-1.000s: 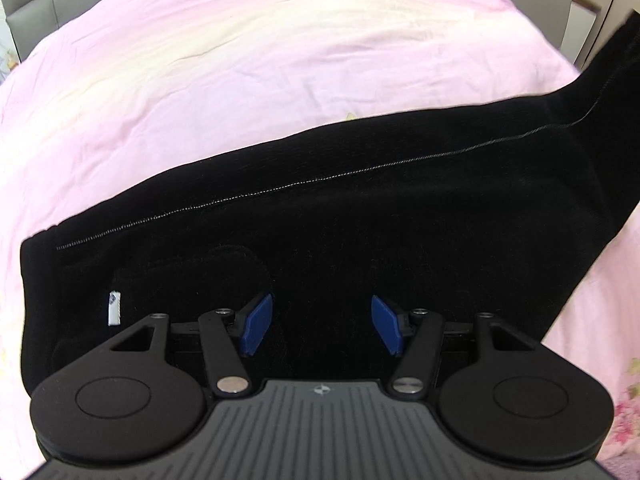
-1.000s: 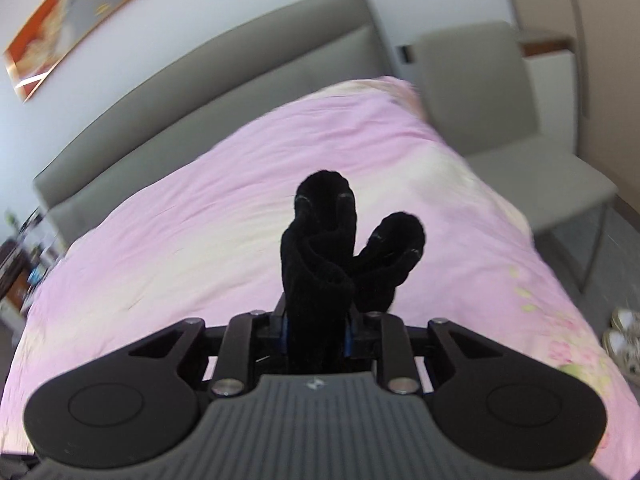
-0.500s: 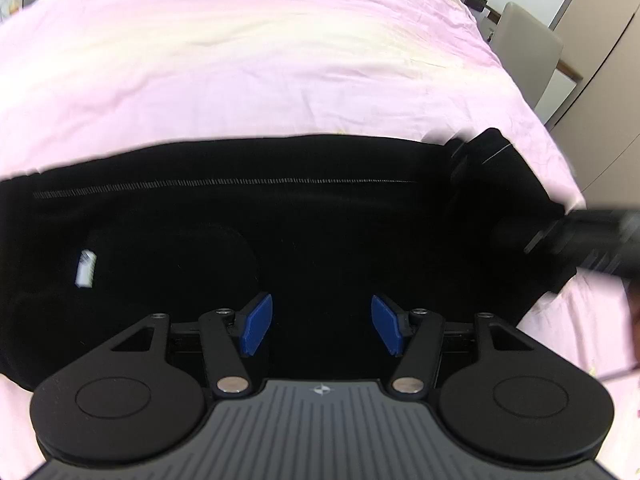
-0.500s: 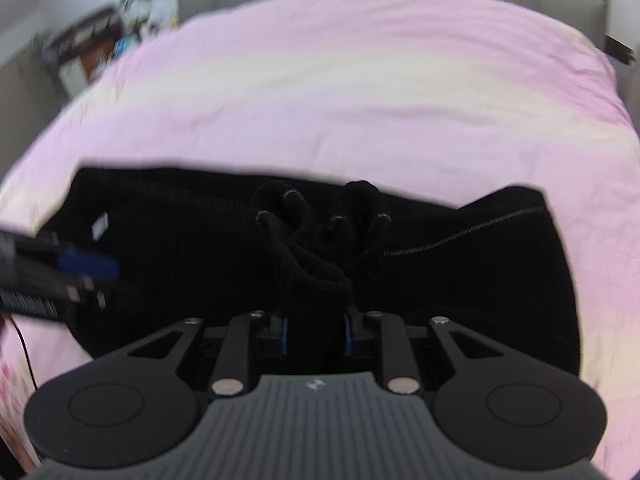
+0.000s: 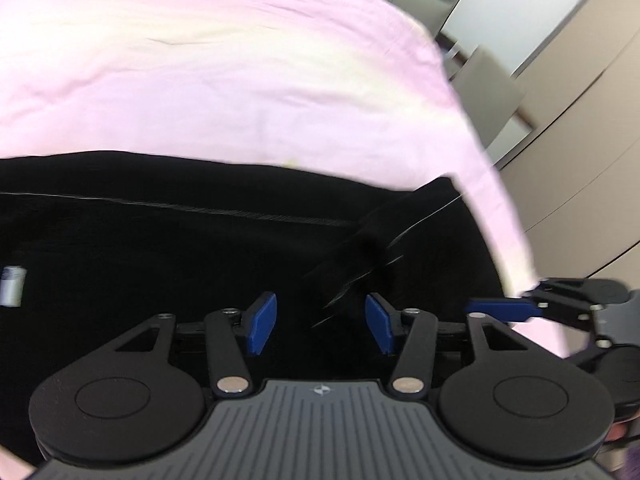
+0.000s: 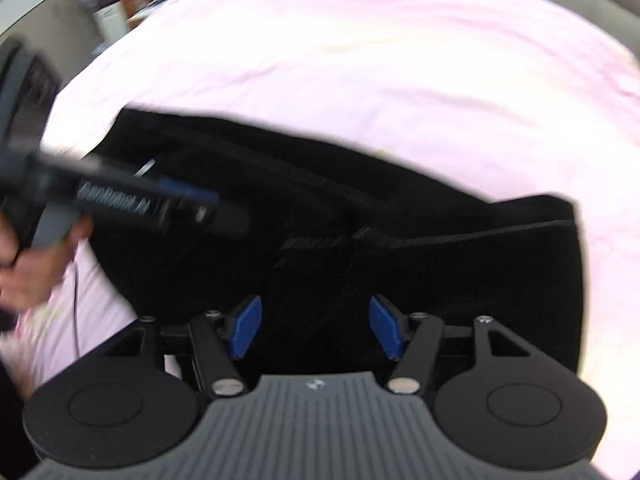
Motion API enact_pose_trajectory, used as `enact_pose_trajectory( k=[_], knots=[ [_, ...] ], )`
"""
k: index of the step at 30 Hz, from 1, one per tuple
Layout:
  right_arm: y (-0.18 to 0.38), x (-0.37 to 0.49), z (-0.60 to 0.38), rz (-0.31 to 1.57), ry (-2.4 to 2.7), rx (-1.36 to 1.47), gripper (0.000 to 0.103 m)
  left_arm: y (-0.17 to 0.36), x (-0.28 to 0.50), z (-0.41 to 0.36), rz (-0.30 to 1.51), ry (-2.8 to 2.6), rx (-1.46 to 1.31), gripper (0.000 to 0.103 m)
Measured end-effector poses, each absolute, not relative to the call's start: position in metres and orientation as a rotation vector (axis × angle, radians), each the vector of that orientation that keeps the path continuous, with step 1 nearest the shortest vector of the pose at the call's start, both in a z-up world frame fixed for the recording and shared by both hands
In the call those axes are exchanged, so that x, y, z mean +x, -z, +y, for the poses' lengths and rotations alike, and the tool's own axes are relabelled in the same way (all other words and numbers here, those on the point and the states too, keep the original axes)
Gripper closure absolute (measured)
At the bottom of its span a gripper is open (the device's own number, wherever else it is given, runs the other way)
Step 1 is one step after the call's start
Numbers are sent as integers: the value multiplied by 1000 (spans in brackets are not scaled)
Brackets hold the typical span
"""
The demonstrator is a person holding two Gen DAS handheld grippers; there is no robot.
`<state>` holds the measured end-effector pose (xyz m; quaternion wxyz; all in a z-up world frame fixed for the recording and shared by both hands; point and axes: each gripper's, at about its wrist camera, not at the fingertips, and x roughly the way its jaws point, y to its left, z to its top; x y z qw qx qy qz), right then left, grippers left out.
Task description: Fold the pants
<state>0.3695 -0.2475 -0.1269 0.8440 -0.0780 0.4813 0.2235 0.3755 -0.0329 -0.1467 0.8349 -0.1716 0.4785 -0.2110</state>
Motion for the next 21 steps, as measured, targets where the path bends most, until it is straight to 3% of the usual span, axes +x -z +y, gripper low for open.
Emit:
enact_pose_trajectory(
  k=[4, 11, 16, 21],
  knots=[
    [149, 396, -234, 1078, -430, -95, 48, 167, 397, -54, 1065, 417, -403, 60],
    [213, 416, -213, 1139, -365, -143, 48, 211, 422, -63, 1179, 332, -426, 66],
    [223, 421, -233, 1151, -425, -44, 74, 218, 420, -64, 1170, 335, -370, 73],
    [174, 411, -267, 1135, -514, 113, 79, 215, 421, -62, 1173, 353, -376, 73]
  ],
)
